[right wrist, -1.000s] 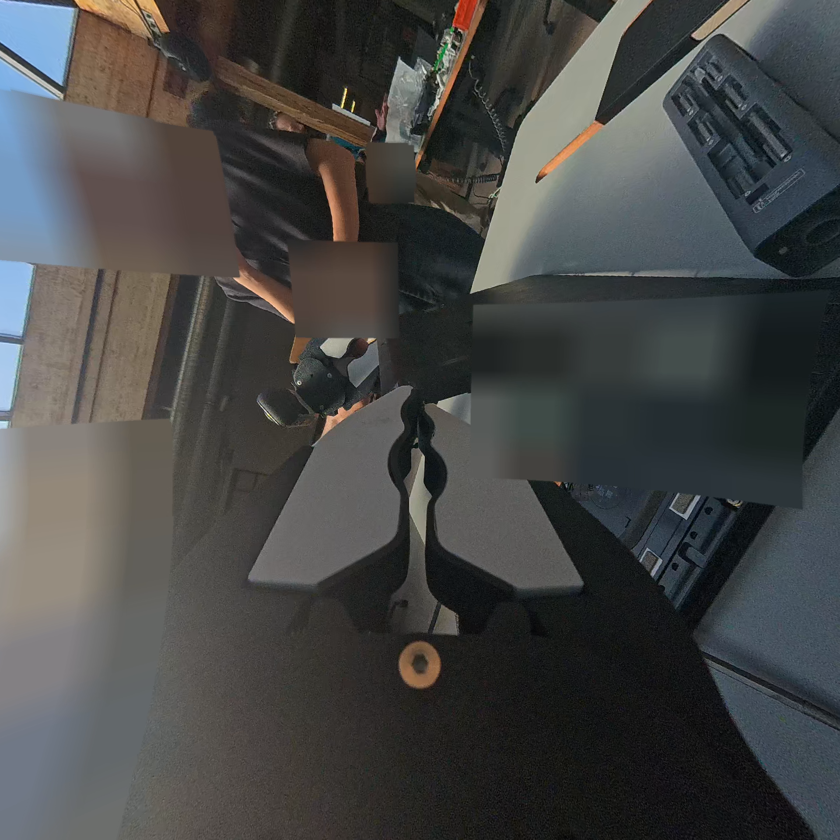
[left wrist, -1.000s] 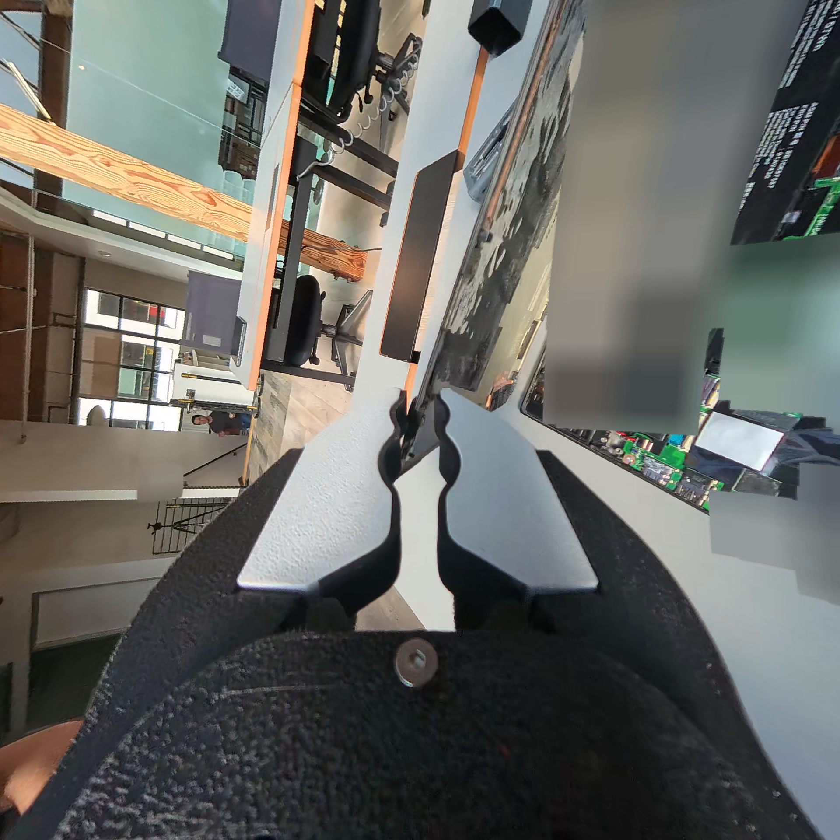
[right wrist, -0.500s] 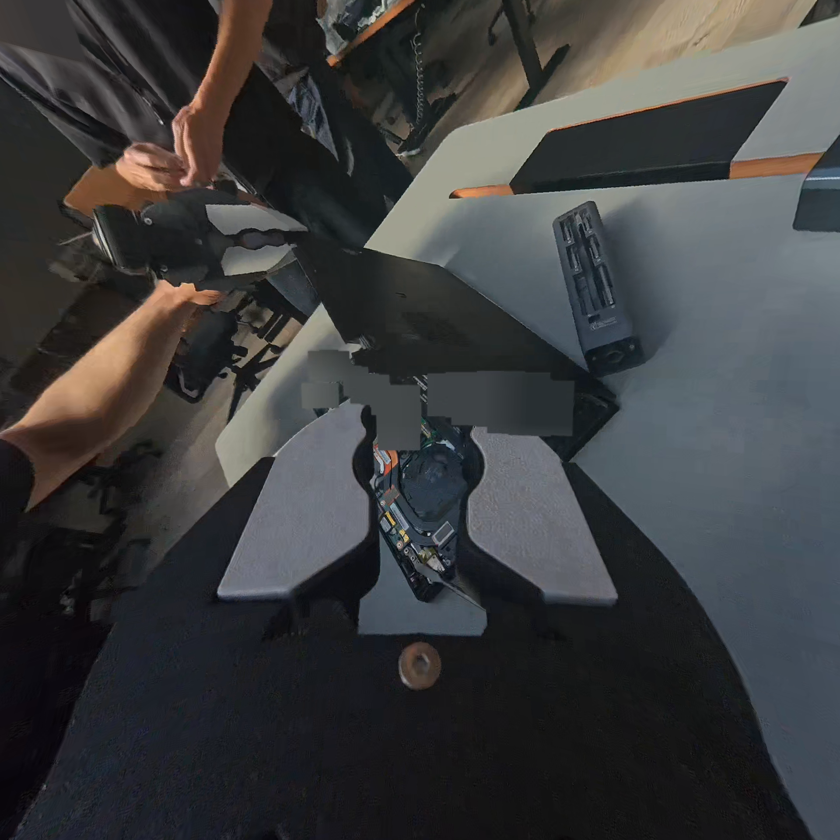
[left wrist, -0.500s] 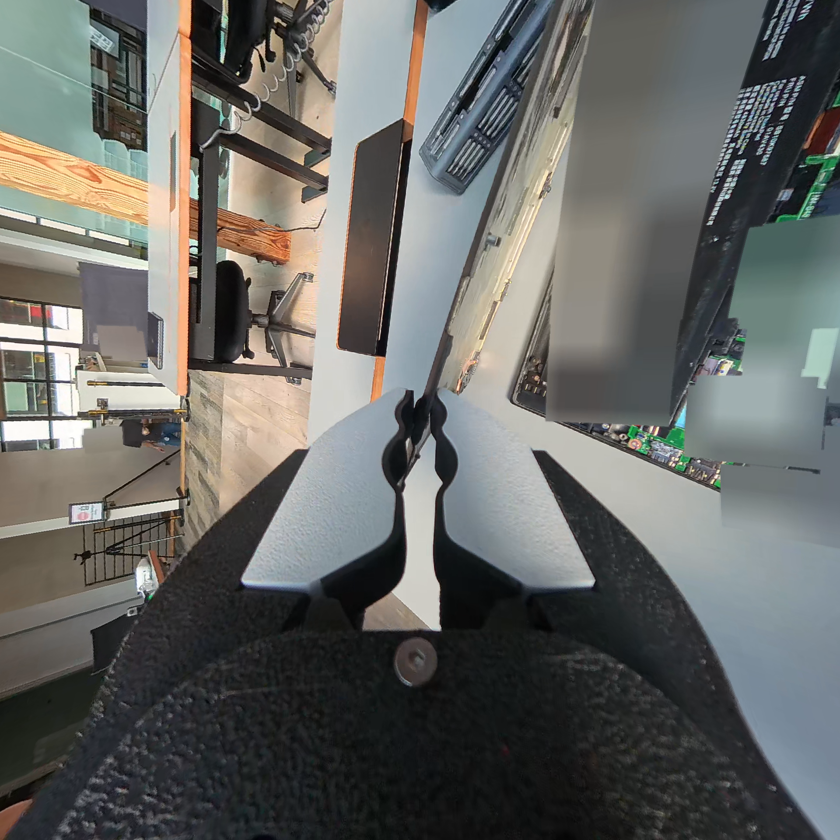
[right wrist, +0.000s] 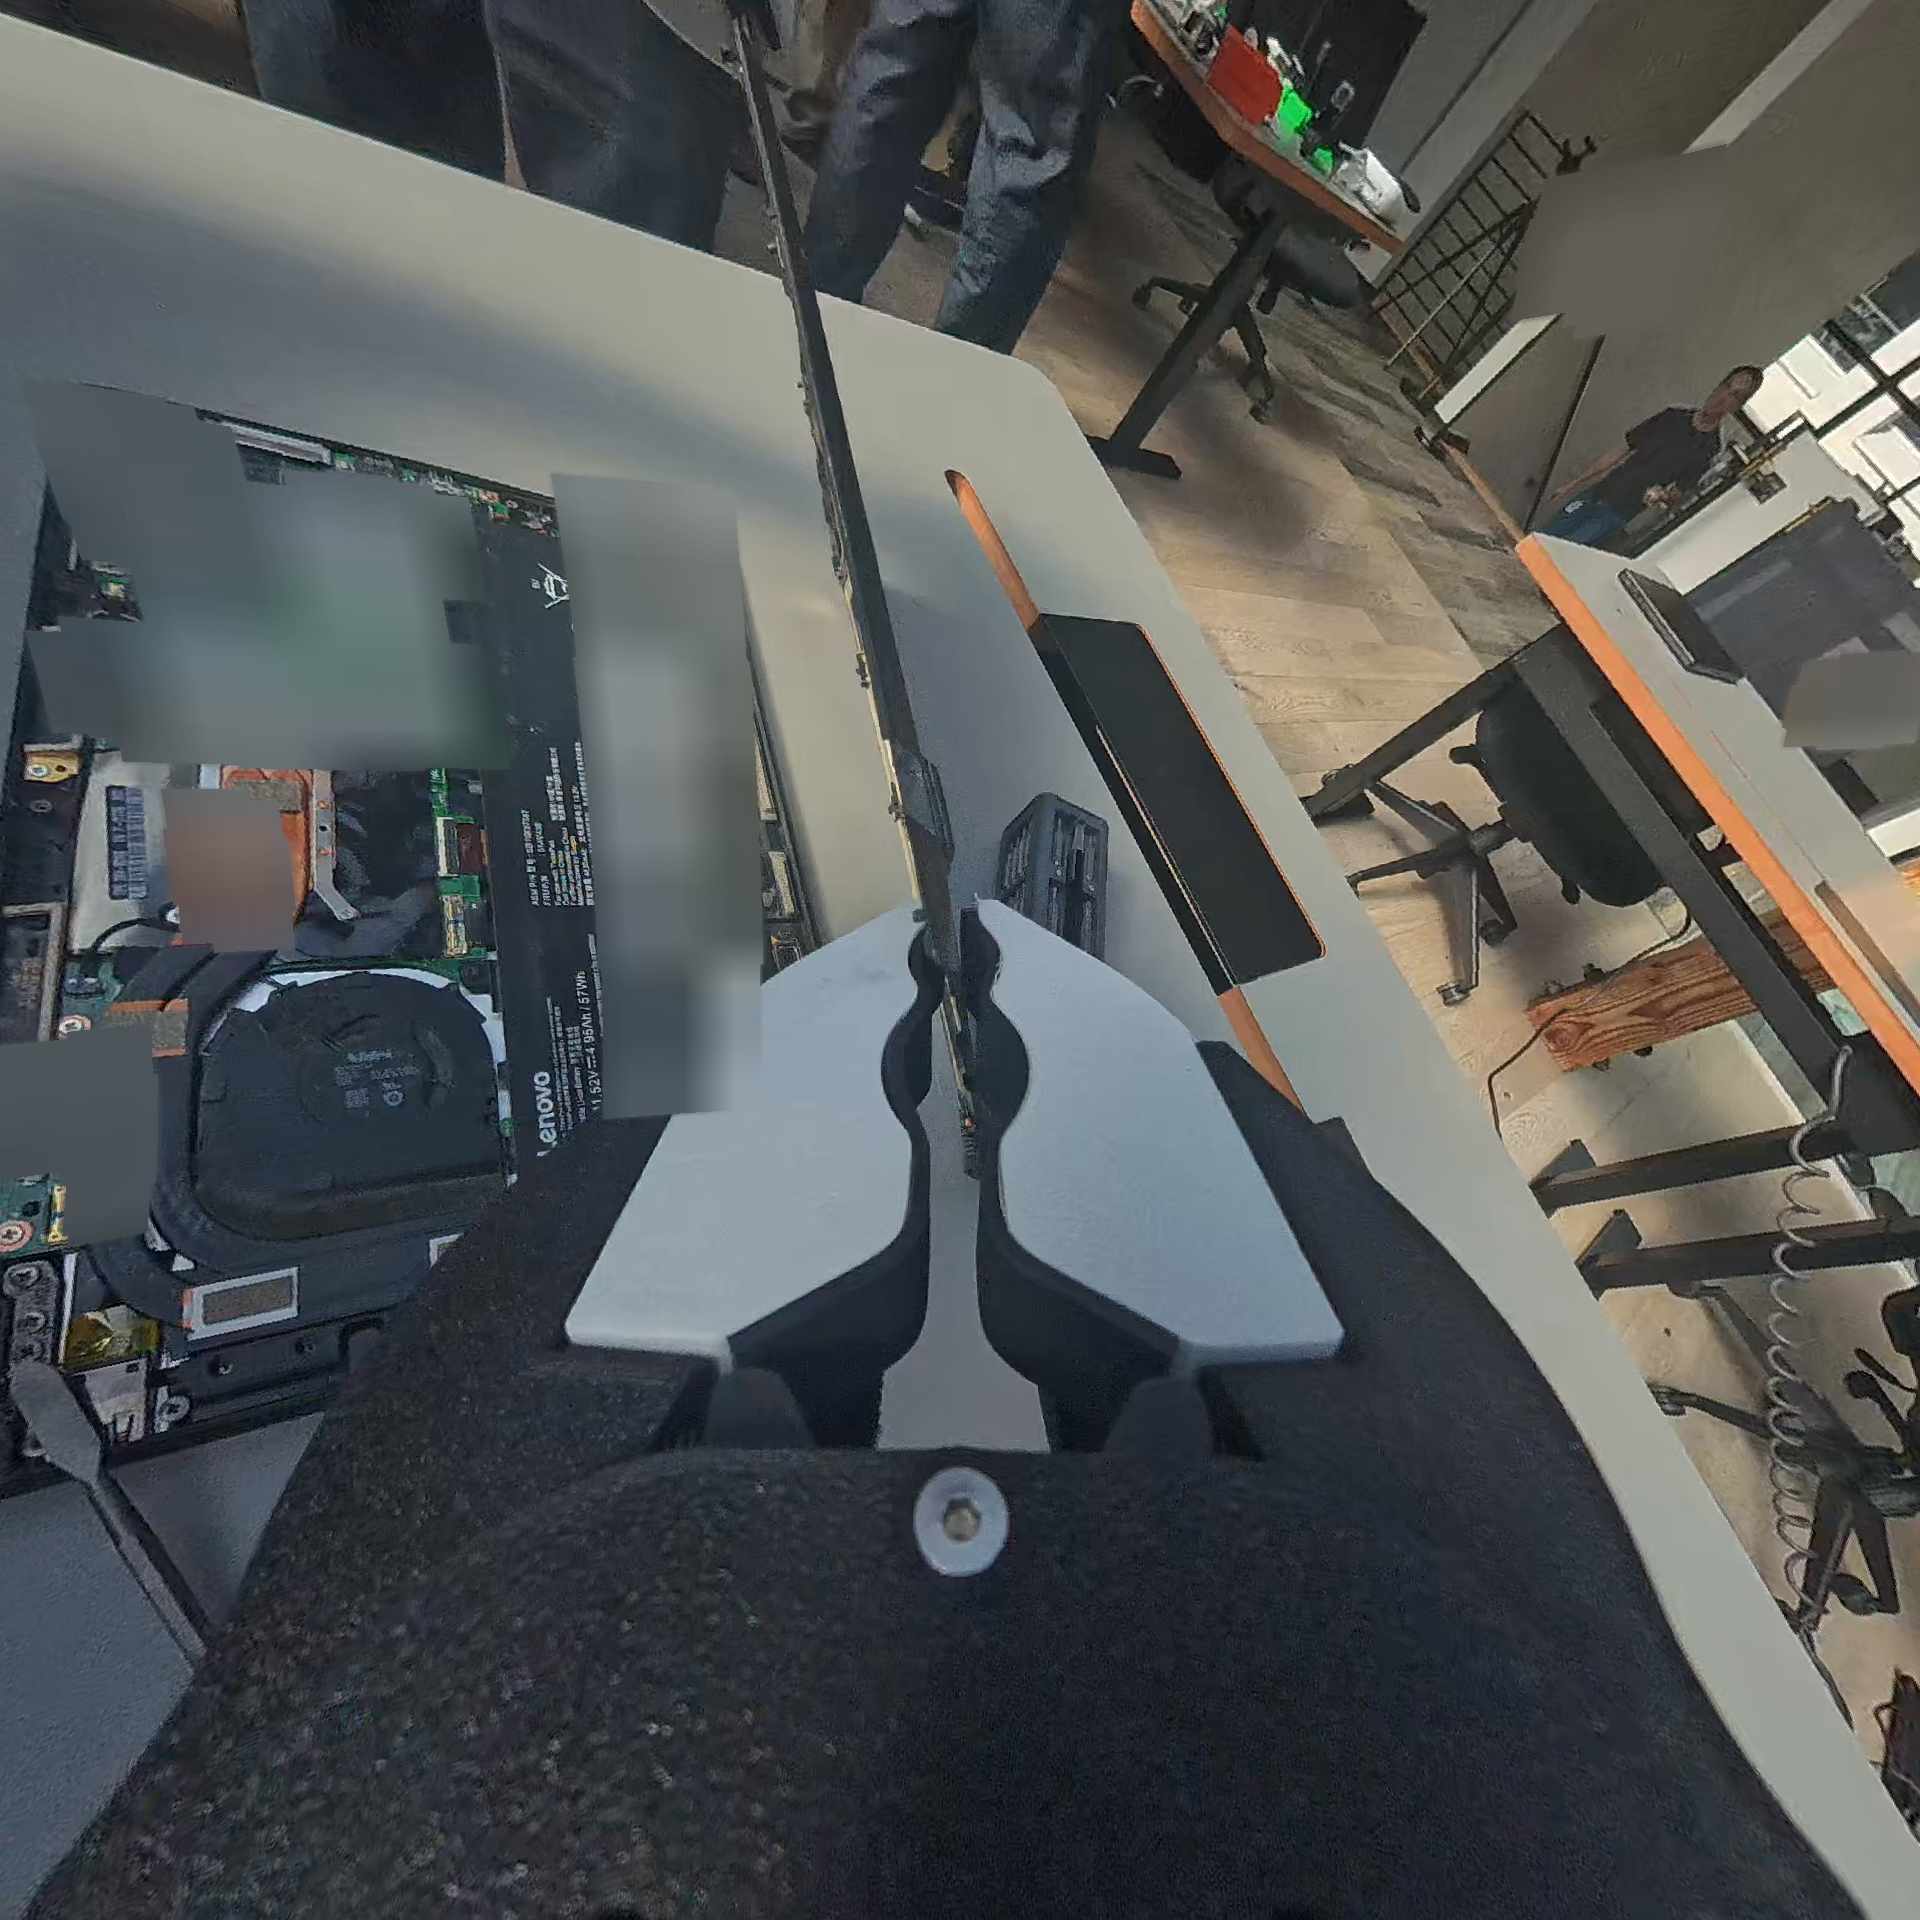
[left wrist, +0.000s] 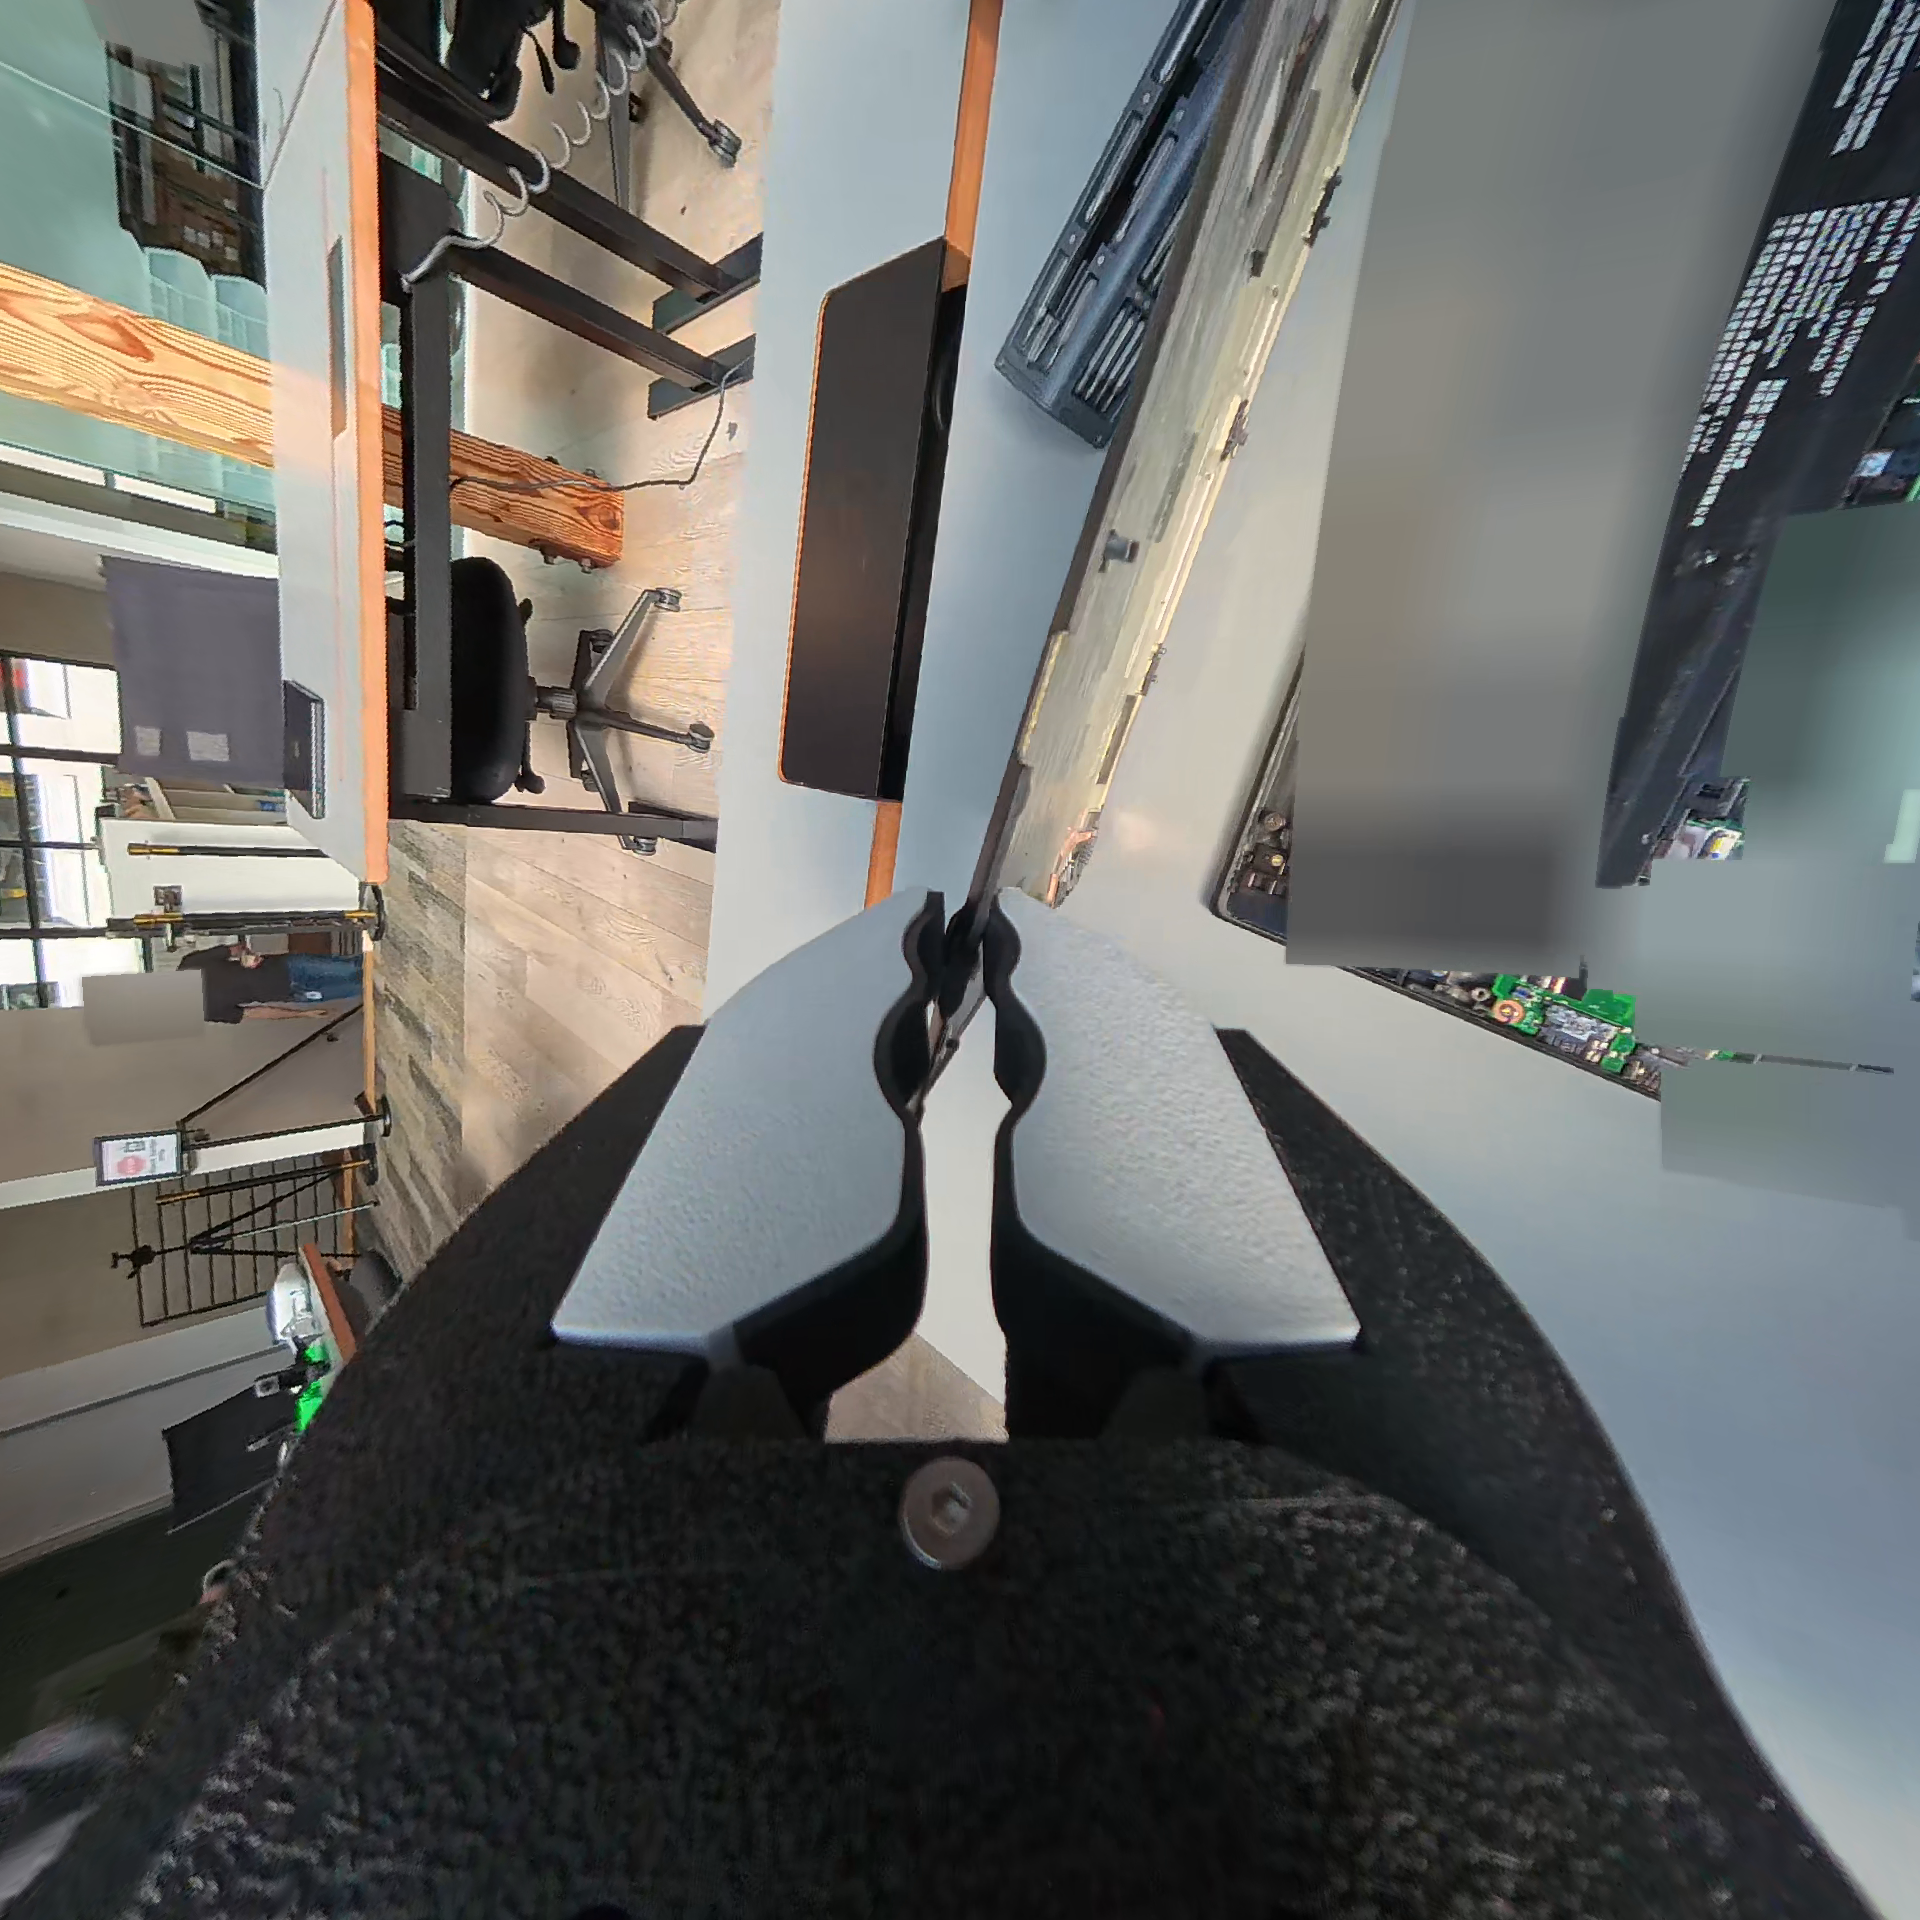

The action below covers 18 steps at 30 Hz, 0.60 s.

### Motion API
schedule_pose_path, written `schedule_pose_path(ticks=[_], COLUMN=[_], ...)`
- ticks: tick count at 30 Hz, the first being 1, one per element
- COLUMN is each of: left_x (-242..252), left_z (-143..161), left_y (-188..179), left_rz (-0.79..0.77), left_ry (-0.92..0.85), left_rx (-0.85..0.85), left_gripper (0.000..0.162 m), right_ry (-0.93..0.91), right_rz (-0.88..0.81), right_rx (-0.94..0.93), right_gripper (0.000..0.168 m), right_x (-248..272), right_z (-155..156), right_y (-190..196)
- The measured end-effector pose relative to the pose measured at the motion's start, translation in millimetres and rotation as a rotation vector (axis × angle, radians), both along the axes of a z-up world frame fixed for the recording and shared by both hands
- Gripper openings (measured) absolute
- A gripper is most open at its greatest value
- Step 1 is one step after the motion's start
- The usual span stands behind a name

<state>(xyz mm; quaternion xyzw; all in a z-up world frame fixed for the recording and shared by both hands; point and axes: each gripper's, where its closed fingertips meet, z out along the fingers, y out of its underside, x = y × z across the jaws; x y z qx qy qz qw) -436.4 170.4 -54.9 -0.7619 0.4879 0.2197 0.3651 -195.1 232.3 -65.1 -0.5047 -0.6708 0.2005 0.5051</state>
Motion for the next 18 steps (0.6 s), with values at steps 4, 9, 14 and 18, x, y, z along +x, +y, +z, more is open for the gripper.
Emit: schedule_pose_path(ticks=[4, 9, 14, 18], left_x=[-20, -58, -108, -143], left_z=[6, 9, 6, 16], left_y=[-1, -3, -14, -12], left_rz=[0.025, 0.088, 0.17, 0.218], left_ry=[-0.023, -0.041, -0.06, -0.08], left_rx=[0.007, -0.003, -0.079, -0.018], left_gripper=[0.007, 0.007, 0.008, 0.013], right_ry=[-0.004, 0.018, -0.027, -0.067], right_rz=[0.049, 0.097, 0.198, 0.254], right_rx=[0.009, -0.138, -0.391, -0.542], right_gripper=[0.001, 0.001, 0.002, 0.001], right_x=[-20, -63, -121, -159], right_z=[8, 18, 15, 11], right_y=[-3, 7, 17, 32])
